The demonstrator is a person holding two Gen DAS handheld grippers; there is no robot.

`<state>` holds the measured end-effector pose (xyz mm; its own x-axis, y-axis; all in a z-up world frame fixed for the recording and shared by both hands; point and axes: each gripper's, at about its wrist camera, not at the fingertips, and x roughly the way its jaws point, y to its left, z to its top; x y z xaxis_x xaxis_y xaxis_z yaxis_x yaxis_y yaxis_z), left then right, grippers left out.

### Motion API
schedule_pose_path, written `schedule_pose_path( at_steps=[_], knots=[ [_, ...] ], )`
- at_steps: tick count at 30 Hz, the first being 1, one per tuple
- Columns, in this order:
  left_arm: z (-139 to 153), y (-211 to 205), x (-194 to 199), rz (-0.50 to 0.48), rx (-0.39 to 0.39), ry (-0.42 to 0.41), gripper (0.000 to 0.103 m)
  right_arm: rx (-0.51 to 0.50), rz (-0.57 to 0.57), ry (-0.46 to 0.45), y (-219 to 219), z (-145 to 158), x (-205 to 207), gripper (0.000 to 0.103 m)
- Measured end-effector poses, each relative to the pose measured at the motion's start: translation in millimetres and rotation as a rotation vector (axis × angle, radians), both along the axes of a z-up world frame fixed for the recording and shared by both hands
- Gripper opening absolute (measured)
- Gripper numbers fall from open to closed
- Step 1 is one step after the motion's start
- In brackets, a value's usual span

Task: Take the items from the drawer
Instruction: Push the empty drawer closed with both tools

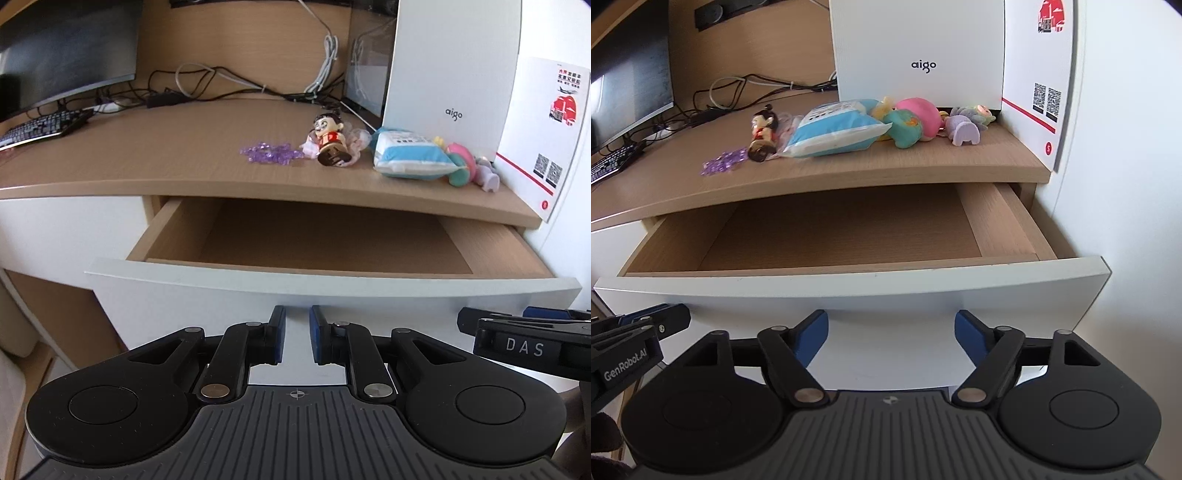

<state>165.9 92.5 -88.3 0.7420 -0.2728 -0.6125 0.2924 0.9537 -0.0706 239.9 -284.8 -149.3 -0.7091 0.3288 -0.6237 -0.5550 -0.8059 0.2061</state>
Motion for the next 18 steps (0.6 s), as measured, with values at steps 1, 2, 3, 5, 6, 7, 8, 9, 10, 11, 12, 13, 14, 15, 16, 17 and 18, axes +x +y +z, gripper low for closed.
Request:
schedule_pose_path(
  at_steps=[1, 2, 3, 5, 6, 7, 8, 9, 10, 11, 12, 13, 14, 15, 16, 17, 18],
  knots=[
    [-1, -2, 4, -0.004, -0.003, 0.002, 0.015, 0.010, -0.001, -0.004, 2, 1, -3, 0.077],
    [-2, -4, 7, -0.002, -0.004, 0.002, 0.015, 0.030, -0.003, -0.009, 4, 2, -5, 0.077],
    [-2, -6, 10, 0.000, -0.008, 0.002, 0.015, 0.050, -0.007, -0.010, 6, 3, -7, 0.078],
    [-5, -12, 15, -0.001, -0.013, 0.002, 0.015, 0.064, -0.012, -0.005, 14, 4, -9, 0.082],
    [-7, -16, 18, -0.006, -0.013, 0.002, 0.015, 0.063, -0.020, -0.005, 18, 4, -10, 0.083],
    [-8, -21, 21, -0.014, -0.010, 0.004, 0.016, 0.051, -0.023, -0.004, 24, 3, -11, 0.083],
    [-8, -25, 23, -0.021, -0.008, 0.006, 0.016, 0.033, -0.034, 0.002, 30, 2, -12, 0.083],
    [-8, -28, 26, -0.024, -0.005, 0.007, 0.016, 0.019, -0.046, 0.008, 35, 2, -13, 0.083],
    [-8, -30, 30, -0.023, -0.004, 0.005, 0.016, 0.008, -0.054, 0.015, 39, 2, -14, 0.083],
    [-9, -31, 33, -0.021, -0.007, 0.003, 0.016, 0.006, -0.059, 0.019, 42, 2, -15, 0.083],
    [-9, -32, 37, -0.022, -0.010, 0.000, 0.016, 0.011, -0.062, 0.018, 45, 1, -18, 0.083],
    [-10, -33, 41, -0.022, -0.012, -0.002, 0.016, 0.017, -0.065, 0.015, 47, 1, -21, 0.083],
    [-10, -34, 44, -0.022, -0.015, -0.002, 0.016, 0.018, -0.067, 0.013, 50, 1, -24, 0.083],
    [-10, -35, 48, -0.021, -0.017, -0.002, 0.016, 0.016, -0.066, 0.014, 53, 0, -28, 0.083],
    [-10, -36, 51, -0.021, -0.017, -0.002, 0.016, 0.016, -0.065, 0.015, 55, 1, -30, 0.083],
    [-10, -37, 54, -0.020, -0.016, -0.003, 0.016, 0.020, -0.063, 0.015, 58, 1, -34, 0.083],
    [-11, -38, 57, -0.019, -0.016, -0.004, 0.016, 0.022, -0.055, 0.015, 59, 2, -37, 0.083]
  ],
)
